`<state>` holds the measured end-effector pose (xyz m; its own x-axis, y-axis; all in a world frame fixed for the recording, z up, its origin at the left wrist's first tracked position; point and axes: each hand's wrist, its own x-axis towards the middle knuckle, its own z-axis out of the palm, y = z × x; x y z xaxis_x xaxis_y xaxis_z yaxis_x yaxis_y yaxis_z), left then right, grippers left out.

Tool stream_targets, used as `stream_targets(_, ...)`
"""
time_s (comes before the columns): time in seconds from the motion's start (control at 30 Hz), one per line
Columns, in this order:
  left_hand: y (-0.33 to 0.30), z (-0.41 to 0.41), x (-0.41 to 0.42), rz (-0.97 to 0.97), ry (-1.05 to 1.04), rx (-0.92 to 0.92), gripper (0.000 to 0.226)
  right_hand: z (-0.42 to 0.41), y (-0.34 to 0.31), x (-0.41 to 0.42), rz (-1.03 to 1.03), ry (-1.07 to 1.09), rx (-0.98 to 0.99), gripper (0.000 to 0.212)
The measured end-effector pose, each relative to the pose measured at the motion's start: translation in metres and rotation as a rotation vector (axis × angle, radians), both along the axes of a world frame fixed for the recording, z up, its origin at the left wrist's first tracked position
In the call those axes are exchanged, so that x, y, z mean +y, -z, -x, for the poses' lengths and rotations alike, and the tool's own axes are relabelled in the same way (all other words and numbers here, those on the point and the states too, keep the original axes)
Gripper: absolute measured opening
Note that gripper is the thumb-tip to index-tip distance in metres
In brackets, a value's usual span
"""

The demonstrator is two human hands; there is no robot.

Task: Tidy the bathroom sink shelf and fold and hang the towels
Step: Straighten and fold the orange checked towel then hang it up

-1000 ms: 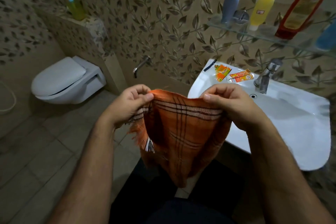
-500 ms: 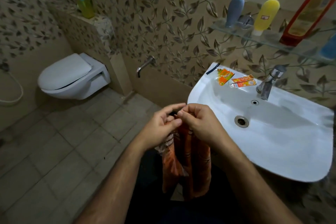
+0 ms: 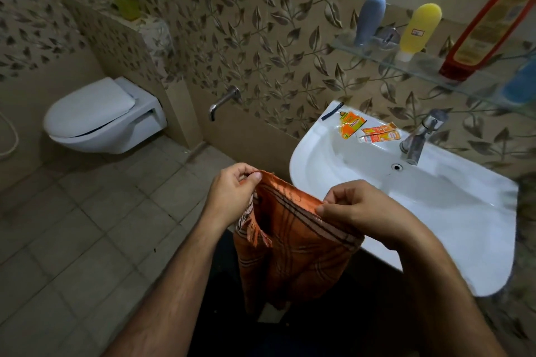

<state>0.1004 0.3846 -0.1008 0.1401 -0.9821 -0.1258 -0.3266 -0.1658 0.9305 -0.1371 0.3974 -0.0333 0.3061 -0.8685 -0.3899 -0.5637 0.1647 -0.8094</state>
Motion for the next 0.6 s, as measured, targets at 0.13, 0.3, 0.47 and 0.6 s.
stream_targets(0.13,-0.002,0.001,0.000,-0.071,0.100,0.092,0.025,-0.018,0.000,-0.007,0.187,0.169,-0.129,0.020)
stream_targets(0.3,-0.017,0.003,0.007,0.012,0.297,0.344,0.051,-0.039,0.004,-0.018,0.413,0.099,0.091,0.022)
stream_targets(0.47,-0.032,0.014,0.005,0.027,0.416,0.364,0.028,-0.047,0.002,-0.017,0.421,-0.042,0.056,0.016)
stream_targets(0.6,-0.031,0.012,-0.002,0.036,0.410,0.227,0.005,-0.040,0.000,-0.020,0.306,-0.042,0.002,0.018)
